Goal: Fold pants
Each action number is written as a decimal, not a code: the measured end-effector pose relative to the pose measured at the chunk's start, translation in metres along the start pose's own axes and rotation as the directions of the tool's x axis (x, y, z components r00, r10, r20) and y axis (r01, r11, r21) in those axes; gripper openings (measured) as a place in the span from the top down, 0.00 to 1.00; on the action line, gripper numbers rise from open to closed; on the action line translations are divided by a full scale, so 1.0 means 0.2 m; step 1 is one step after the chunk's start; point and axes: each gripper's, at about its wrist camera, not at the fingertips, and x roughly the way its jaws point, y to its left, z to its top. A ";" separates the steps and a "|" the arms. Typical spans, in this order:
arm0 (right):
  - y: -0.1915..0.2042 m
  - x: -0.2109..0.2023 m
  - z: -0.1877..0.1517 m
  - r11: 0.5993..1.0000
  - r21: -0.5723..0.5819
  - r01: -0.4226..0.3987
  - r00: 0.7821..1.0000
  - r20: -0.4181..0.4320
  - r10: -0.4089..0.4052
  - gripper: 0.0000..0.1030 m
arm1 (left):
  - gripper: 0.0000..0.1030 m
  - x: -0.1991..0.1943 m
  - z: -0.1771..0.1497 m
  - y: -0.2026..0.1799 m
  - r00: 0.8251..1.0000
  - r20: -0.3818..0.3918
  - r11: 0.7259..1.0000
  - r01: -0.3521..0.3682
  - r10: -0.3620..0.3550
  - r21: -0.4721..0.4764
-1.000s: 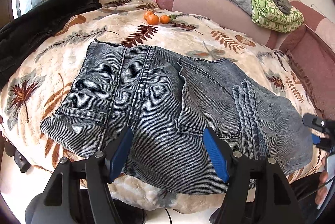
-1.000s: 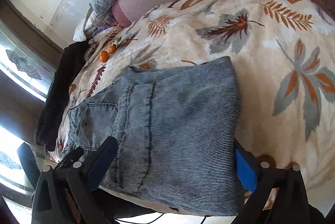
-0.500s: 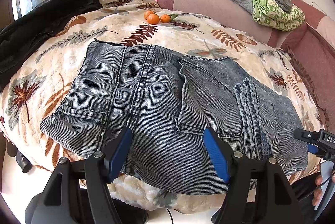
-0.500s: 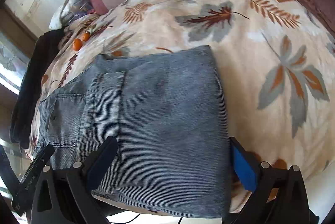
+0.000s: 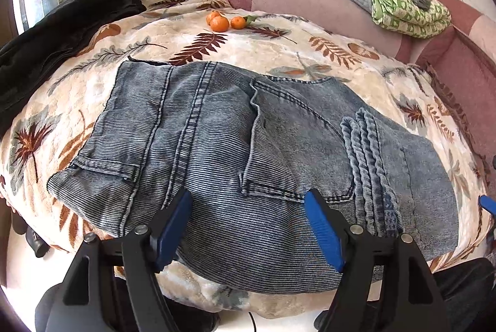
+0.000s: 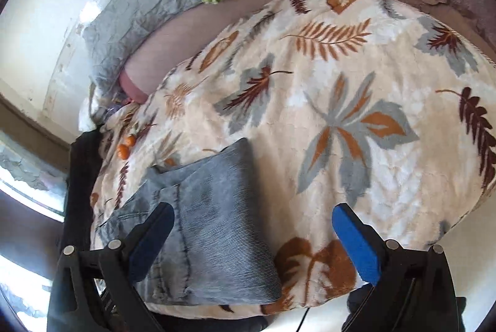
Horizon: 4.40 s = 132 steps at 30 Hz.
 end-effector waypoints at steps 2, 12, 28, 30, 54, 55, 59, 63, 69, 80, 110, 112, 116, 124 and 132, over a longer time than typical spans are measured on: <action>0.07 0.09 -0.06 0.996 -0.061 -0.062 0.996 -0.063 0.058 0.00 | 0.27 0.00 0.00 -0.02 1.000 0.002 1.000 -0.007 0.007 0.015; 0.10 0.24 -0.13 0.997 -0.068 0.022 0.993 -0.112 -0.029 0.00 | 0.27 -0.01 0.00 0.03 1.000 0.003 1.000 0.011 -0.011 -0.010; 0.86 0.68 -0.21 0.928 -0.179 -0.327 0.900 -0.360 0.247 0.00 | 0.27 -0.06 0.00 0.12 0.995 0.032 0.994 0.100 -0.099 -0.049; 0.91 0.80 -0.24 0.916 -0.195 -0.349 0.879 -0.407 0.248 0.00 | 0.27 -0.11 -0.01 0.18 0.989 0.083 0.987 0.132 -0.125 -0.090; 1.07 1.06 -0.34 0.867 -0.368 -0.337 0.883 -0.443 0.155 0.00 | 0.24 0.01 -0.10 0.85 0.947 0.089 0.704 0.290 -0.308 -0.648; 1.06 1.06 -0.33 0.869 -0.356 -0.344 0.880 -0.446 0.166 0.00 | 0.24 0.01 -0.08 0.84 0.947 0.099 0.710 0.296 -0.305 -0.639; 1.04 1.05 -0.32 0.868 -0.359 -0.344 0.881 -0.444 0.166 0.00 | 0.46 0.02 -0.02 0.83 0.946 0.113 0.728 0.307 -0.304 -0.613; 1.08 1.07 -0.35 0.866 -0.378 -0.328 0.887 -0.438 0.145 0.00 | 0.84 0.07 -0.02 0.84 0.950 0.066 0.735 0.280 -0.306 -0.617; 1.10 0.99 -0.25 0.899 -0.215 -0.381 0.851 -0.462 0.250 0.00 | 0.89 -0.01 0.05 0.76 0.966 0.092 0.814 0.255 -0.243 -0.522; 0.84 0.86 -0.07 0.907 -0.038 -0.420 0.832 -0.414 0.368 0.00 | 0.89 -0.21 0.21 0.51 0.978 0.154 0.933 0.182 -0.140 -0.309; -0.52 0.14 0.09 0.878 0.246 -0.410 0.909 0.037 0.415 0.00 | 0.24 -0.39 0.14 -0.67 0.898 0.037 0.881 0.422 -0.439 0.215; -0.47 0.12 0.07 0.901 0.208 -0.381 0.922 0.018 0.386 0.00 | 0.23 -0.38 0.21 -0.49 0.946 0.142 0.950 0.269 -0.291 0.156; -0.29 0.09 -0.03 0.879 0.178 -0.442 0.891 -0.031 0.454 0.00 | 0.23 -0.17 0.22 -0.27 0.993 0.039 0.993 0.105 -0.107 0.062; -0.02 0.33 -0.21 0.965 0.050 -0.257 0.921 -0.290 0.260 0.00 | 0.17 0.09 -0.04 -0.27 0.966 -0.042 0.963 0.258 -0.255 0.085; 0.01 0.19 -0.23 0.940 0.145 -0.309 0.921 -0.202 0.334 0.00 | 0.16 0.03 0.02 -0.14 0.927 -0.004 0.926 0.374 -0.374 -0.051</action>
